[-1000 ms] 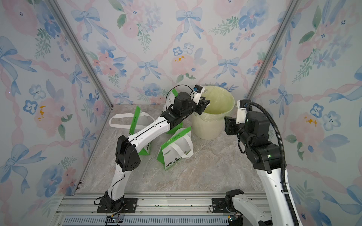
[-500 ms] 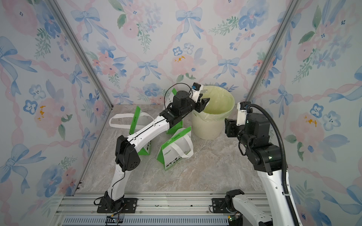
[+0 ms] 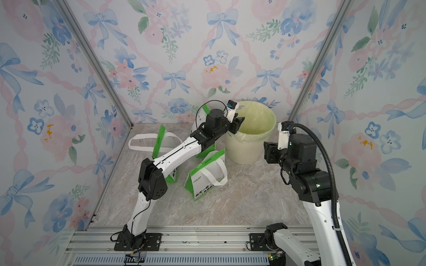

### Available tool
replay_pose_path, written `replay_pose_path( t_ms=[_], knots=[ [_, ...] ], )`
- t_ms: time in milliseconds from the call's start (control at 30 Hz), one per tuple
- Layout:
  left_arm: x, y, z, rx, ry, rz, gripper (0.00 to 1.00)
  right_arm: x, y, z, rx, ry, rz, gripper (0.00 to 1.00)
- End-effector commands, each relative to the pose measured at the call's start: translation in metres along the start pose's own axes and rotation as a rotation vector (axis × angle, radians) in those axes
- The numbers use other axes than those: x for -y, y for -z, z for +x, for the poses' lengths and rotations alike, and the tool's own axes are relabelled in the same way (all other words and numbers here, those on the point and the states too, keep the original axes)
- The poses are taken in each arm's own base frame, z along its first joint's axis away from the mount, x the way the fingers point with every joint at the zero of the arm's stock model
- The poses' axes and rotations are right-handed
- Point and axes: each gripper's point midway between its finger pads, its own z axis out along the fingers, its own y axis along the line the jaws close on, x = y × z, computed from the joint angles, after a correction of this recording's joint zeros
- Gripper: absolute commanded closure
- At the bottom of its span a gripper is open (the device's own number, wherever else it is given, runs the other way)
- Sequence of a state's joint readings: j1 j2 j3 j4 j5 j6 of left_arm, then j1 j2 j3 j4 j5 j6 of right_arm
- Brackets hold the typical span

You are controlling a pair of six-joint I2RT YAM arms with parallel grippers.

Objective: Shred takeout receipts and throw away
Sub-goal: Place the takeout receipt in the trash bin, then reset both arms

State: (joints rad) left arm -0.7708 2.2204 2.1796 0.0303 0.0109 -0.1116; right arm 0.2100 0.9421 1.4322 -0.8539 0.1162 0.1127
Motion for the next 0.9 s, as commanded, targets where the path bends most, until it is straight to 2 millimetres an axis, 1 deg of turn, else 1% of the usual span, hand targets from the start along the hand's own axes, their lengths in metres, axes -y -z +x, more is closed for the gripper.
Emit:
replay_pose_path(
  t_ms=[0,67,100,133,167,200,267,333,367,400,467,533,600,633,667,733,867],
  knots=[
    [-0.004,0.02,-0.056,0.106,-0.013,-0.024,0.54,0.001,0.007,-0.003,0.008,-0.016,-0.002,0.4],
    [-0.007,0.036,-0.084,0.155,-0.011,-0.039,0.52,0.002,0.005,-0.001,0.01,-0.023,0.003,0.4],
    [-0.012,0.045,-0.097,0.177,-0.006,-0.056,0.52,0.003,0.005,0.001,0.012,-0.028,0.008,0.39],
    [-0.02,0.058,-0.112,0.2,0.005,-0.077,0.51,0.005,0.005,0.003,0.015,-0.034,0.013,0.39],
    [-0.026,0.067,-0.119,0.21,0.016,-0.092,0.51,0.006,0.005,0.006,0.015,-0.039,0.019,0.39],
    [-0.036,0.082,-0.13,0.226,0.024,-0.116,0.5,0.008,0.005,0.008,0.018,-0.047,0.025,0.39],
    [-0.055,0.111,-0.144,0.242,0.033,-0.175,0.5,0.011,0.007,0.012,0.022,-0.062,0.035,0.38],
    [-0.082,0.143,-0.145,0.236,0.046,-0.252,0.49,0.014,0.009,0.019,0.017,-0.075,0.043,0.38],
    [-0.093,0.157,-0.142,0.229,0.055,-0.286,0.49,0.015,0.009,0.024,0.011,-0.078,0.046,0.38],
    [-0.107,0.176,-0.139,0.225,0.062,-0.325,0.49,0.017,0.009,0.029,0.001,-0.08,0.052,0.37],
    [-0.134,0.211,-0.127,0.209,0.069,-0.417,0.49,0.02,0.008,0.04,-0.018,-0.079,0.066,0.37],
    [-0.162,0.254,-0.114,0.204,0.092,-0.511,0.5,0.025,0.007,0.053,-0.039,-0.075,0.088,0.37],
    [-0.178,0.29,-0.102,0.203,0.105,-0.583,0.51,0.029,0.004,0.065,-0.06,-0.078,0.107,0.36],
    [-0.182,0.312,-0.099,0.211,0.103,-0.618,0.51,0.031,0.002,0.069,-0.068,-0.081,0.115,0.36],
    [-0.188,0.329,-0.094,0.207,0.103,-0.656,0.5,0.032,0.001,0.073,-0.077,-0.084,0.118,0.36],
    [-0.204,0.362,-0.075,0.171,0.128,-0.746,0.5,0.033,-0.003,0.079,-0.093,-0.09,0.122,0.37],
    [-0.246,0.423,-0.028,0.113,0.234,-0.962,0.5,0.032,-0.011,0.087,-0.118,-0.092,0.12,0.36]
  ],
)
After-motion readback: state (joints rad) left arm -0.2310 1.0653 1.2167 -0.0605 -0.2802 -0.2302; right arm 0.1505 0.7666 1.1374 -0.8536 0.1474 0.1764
